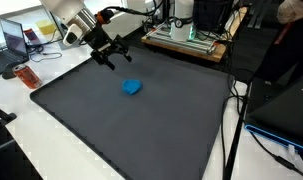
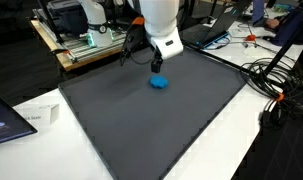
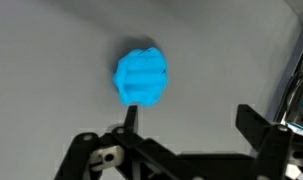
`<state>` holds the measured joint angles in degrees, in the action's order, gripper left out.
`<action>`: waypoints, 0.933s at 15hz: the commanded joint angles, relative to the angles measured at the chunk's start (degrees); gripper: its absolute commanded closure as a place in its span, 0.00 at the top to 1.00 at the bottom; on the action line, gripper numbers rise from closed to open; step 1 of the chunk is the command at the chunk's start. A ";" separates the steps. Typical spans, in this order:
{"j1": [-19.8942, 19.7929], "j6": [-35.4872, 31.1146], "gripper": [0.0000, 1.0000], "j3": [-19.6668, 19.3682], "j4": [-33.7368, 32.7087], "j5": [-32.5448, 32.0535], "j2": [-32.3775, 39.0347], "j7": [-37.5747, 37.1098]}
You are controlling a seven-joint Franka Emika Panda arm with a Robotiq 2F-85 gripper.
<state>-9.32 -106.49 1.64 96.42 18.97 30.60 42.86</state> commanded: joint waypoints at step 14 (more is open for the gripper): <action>2.93 13.76 1.00 -0.35 -29.44 -8.09 19.12 -25.17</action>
<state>-8.06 -95.48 1.52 73.06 13.21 46.37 25.08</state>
